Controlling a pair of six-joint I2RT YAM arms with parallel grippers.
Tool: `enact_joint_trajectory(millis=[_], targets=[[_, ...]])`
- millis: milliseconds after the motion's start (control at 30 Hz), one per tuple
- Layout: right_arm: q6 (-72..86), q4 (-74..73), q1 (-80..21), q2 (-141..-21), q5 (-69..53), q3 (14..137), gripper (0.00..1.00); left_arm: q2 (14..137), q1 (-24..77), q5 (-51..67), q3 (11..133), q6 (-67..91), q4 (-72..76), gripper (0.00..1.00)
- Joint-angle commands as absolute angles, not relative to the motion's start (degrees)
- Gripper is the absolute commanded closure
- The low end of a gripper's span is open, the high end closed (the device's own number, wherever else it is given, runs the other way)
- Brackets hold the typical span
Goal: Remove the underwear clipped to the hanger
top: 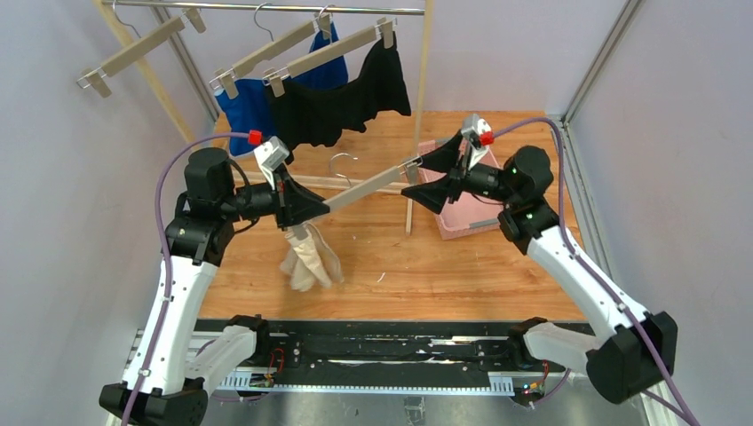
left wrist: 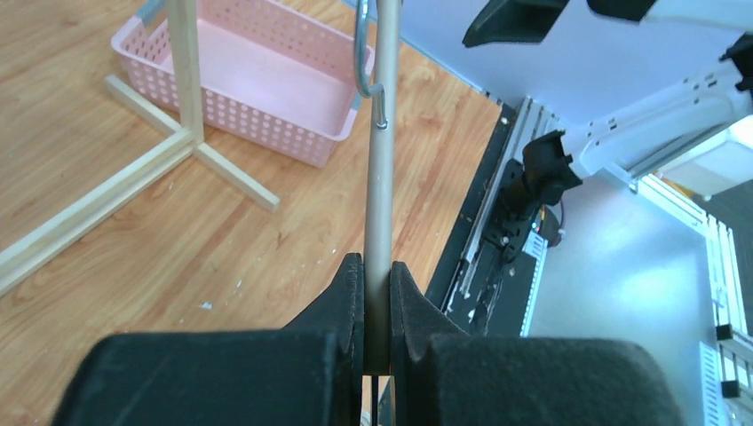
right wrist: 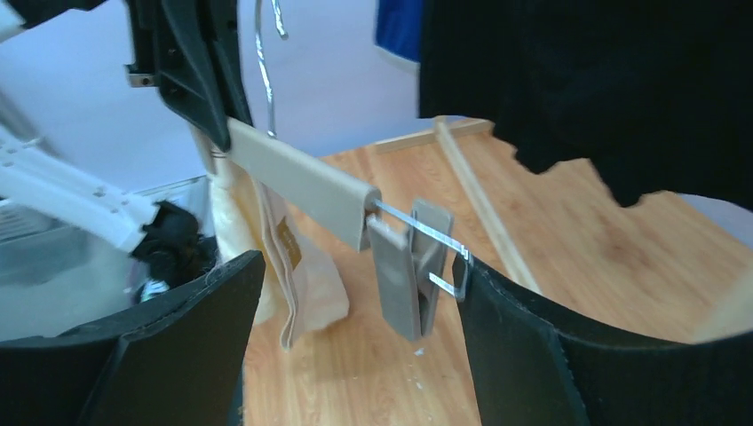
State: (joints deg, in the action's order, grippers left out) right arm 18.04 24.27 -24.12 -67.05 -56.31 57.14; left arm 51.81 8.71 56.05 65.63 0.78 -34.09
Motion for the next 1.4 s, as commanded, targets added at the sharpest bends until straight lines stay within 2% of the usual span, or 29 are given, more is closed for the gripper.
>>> enact_joint_trajectory(millis=[0,100,233,533,767,1367], targets=[[22.1,32.1,-24.8,-61.0,-41.7,48.8,0.20,51.3,8.7,51.9,64.6,8.9,-20.5,1.00],[28.4,41.9,-24.9,-59.3,-35.6,41.0,0.19,51.0,8.7,53.5,63.3,12.7,-13.8,1.00],[37.2,56.9,-25.0,-61.9,-33.3,35.8,0.22,50.5,8.8,54.9,61.3,20.3,-2.8,1.00],[52.7,87.8,-27.6,-78.3,-37.3,41.4,0.28,51.9,13.4,50.1,60.6,21.5,1.7,1.00],[49.5,87.9,-32.1,-81.5,-37.1,48.2,0.30,54.0,19.1,44.8,60.1,20.4,2.6,1.00],[49.5,88.2,-33.0,-84.6,-35.7,51.3,0.31,56.5,24.6,41.6,56.2,26.5,15.0,1.00]])
